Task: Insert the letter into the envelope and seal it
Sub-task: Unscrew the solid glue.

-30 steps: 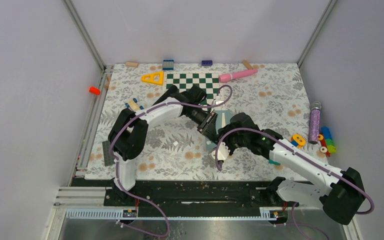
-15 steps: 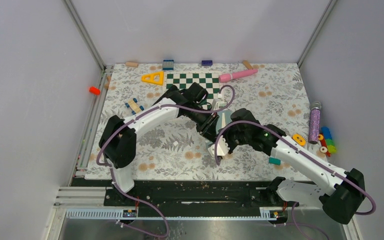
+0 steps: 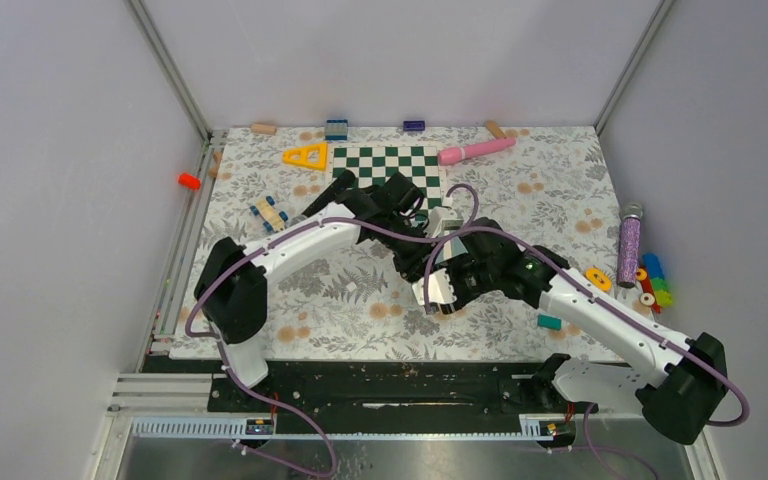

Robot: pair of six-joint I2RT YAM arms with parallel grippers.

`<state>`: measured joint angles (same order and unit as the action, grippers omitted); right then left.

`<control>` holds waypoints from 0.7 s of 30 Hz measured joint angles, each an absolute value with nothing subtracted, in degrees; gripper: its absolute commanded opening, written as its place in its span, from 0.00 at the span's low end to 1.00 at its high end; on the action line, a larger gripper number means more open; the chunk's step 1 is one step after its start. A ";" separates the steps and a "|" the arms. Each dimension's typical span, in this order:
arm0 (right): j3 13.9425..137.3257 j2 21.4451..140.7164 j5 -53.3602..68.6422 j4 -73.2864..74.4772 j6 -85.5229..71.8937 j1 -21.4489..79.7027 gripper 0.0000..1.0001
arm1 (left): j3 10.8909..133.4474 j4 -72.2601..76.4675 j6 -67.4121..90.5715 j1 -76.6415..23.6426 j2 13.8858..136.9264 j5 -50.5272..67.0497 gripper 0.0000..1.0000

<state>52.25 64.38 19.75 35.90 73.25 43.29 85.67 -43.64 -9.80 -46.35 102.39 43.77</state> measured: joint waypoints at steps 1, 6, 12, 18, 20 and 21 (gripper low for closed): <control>52.36 64.31 20.14 36.03 72.53 43.29 0.55 | 85.67 -43.62 -9.89 -46.35 102.30 43.68 0.26; 52.38 62.17 20.36 35.97 68.97 43.24 0.57 | 85.67 -42.94 -10.09 -45.87 101.93 44.16 0.24; 52.01 54.63 26.09 32.95 64.27 38.83 0.57 | 85.82 -41.76 -8.49 -40.34 103.15 53.06 0.24; 46.87 51.20 34.76 21.19 56.88 32.34 0.57 | 85.80 -41.47 -7.14 -35.27 105.95 64.38 0.25; 44.75 51.90 36.95 18.35 55.40 31.79 0.56 | 85.80 -41.47 -7.01 -35.42 106.00 67.33 0.25; 44.05 52.42 37.98 17.28 54.83 31.55 0.56 | 85.80 -41.43 -7.01 -35.62 106.00 68.93 0.25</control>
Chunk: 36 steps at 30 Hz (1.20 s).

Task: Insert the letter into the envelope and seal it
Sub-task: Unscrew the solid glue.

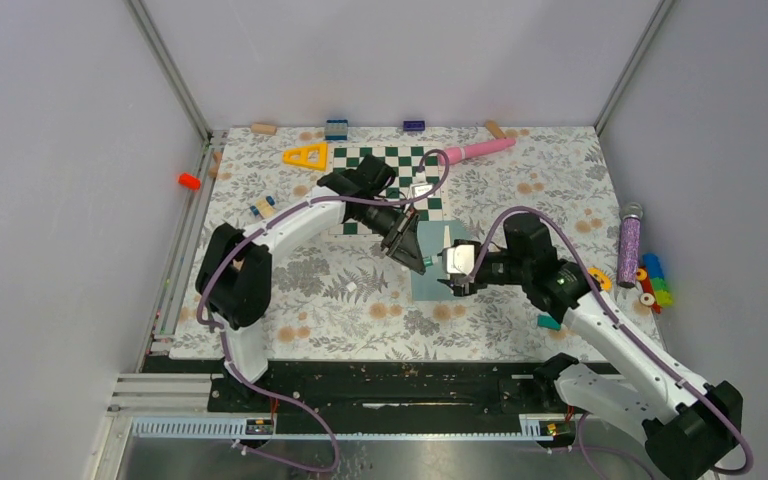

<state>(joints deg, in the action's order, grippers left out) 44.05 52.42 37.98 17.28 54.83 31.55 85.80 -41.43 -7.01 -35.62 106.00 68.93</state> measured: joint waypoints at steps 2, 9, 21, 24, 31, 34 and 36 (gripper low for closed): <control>43.22 53.54 40.10 15.46 53.76 31.07 0.56 | 85.73 -41.71 -7.01 -35.86 106.00 70.08 0.25; 43.18 54.87 45.10 10.39 50.22 29.45 0.50 | 85.71 -41.41 -6.98 -35.92 106.04 74.83 0.25; 43.20 54.94 56.62 9.21 47.35 23.83 0.45 | 85.71 -41.25 -6.98 -35.97 106.04 76.51 0.25; 43.22 55.31 58.26 9.87 47.99 23.62 0.43 | 85.67 -41.36 -6.98 -36.03 106.04 76.62 0.25; 44.31 57.58 61.28 11.11 48.36 23.00 0.41 | 85.60 -41.50 -7.05 -36.12 106.04 77.14 0.26; 44.73 58.37 62.67 11.60 47.92 22.35 0.44 | 85.21 -41.43 -7.18 -36.12 106.04 77.60 0.26; 44.93 58.87 63.79 11.75 47.29 21.63 0.44 | 84.99 -41.39 -7.29 -36.12 106.02 77.93 0.26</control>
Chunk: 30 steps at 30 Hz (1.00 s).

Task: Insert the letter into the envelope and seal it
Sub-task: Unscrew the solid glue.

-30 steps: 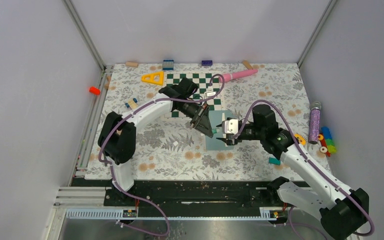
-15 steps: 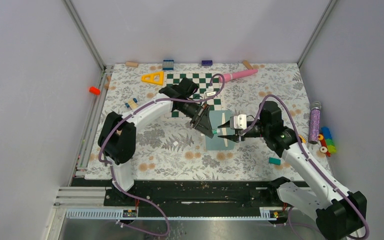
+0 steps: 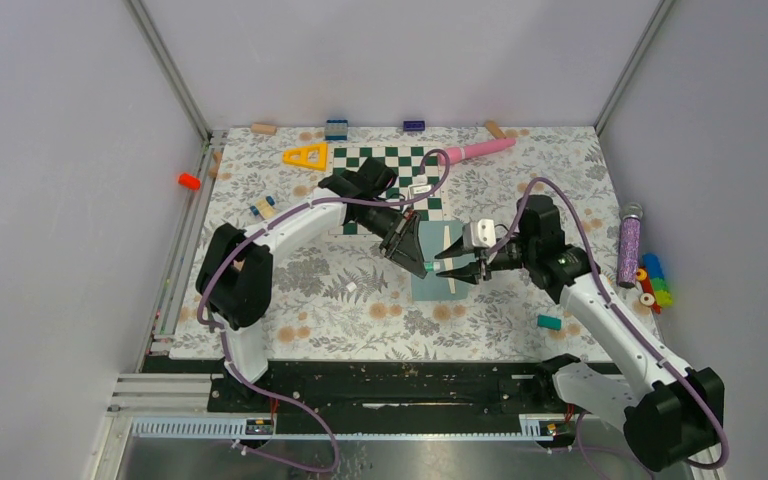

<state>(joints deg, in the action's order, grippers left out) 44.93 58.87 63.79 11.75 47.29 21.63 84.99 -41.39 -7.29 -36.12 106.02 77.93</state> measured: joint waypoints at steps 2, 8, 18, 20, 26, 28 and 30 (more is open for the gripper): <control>45.15 59.42 64.79 11.94 46.57 20.58 0.45 | 84.97 -41.39 -7.31 -36.12 106.02 78.19 0.25; 45.93 61.14 68.31 12.49 44.91 18.24 0.45 | 84.93 -41.36 -7.51 -36.12 105.93 78.98 0.25; 46.11 63.05 71.81 12.56 42.50 18.09 0.39 | 84.82 -41.32 -7.66 -36.12 105.86 79.37 0.25; 46.13 63.11 72.12 12.49 42.22 18.09 0.33 | 84.79 -41.36 -7.68 -36.12 105.82 79.46 0.25; 47.33 64.47 73.01 12.49 40.12 17.87 0.27 | 84.71 -41.50 -8.12 -36.27 105.12 79.02 0.24; 48.14 65.28 73.28 12.51 38.50 17.87 0.27 | 84.49 -41.45 -8.60 -36.27 104.27 78.19 0.24; 48.97 66.19 73.73 12.56 36.21 17.87 0.27 | 84.05 -41.41 -9.23 -36.34 103.15 77.08 0.24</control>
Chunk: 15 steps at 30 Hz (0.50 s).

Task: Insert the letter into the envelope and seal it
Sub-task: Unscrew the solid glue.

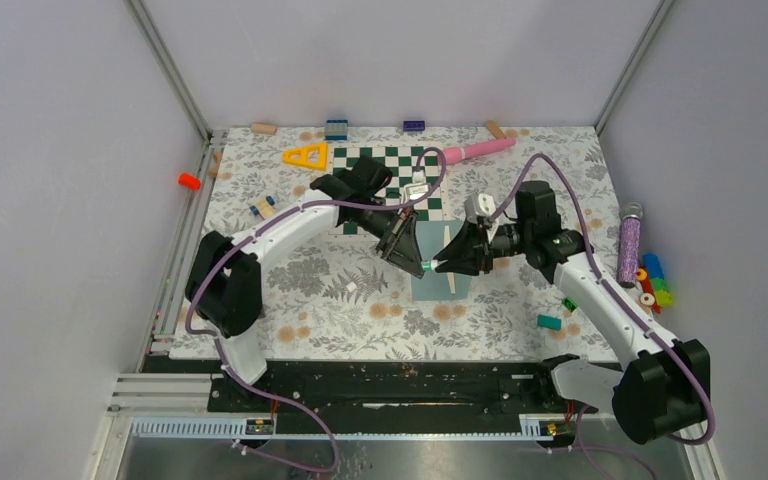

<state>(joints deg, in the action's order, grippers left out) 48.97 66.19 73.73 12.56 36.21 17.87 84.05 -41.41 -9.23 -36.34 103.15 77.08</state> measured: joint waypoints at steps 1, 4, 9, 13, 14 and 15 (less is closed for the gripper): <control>49.34 66.63 74.04 12.58 35.00 17.87 0.27 | 83.81 -41.43 -9.61 -36.45 102.35 75.99 0.24; 50.68 68.34 75.40 12.60 30.37 17.85 0.28 | 83.74 -42.09 -11.44 -37.10 99.90 72.05 0.23; 52.84 71.44 77.17 13.10 21.76 17.50 0.28 | 83.74 -43.38 -14.46 -39.05 95.85 63.13 0.22; 53.89 73.38 77.67 13.13 15.03 17.08 0.28 | 83.68 -43.35 -15.62 -40.91 93.25 55.70 0.21; 54.19 73.97 77.65 13.13 12.91 17.04 0.28 | 83.31 -42.87 -15.68 -41.39 92.51 53.76 0.21; 54.41 74.43 77.58 13.13 11.38 16.93 0.28 | 82.94 -42.44 -15.73 -41.80 91.85 52.10 0.21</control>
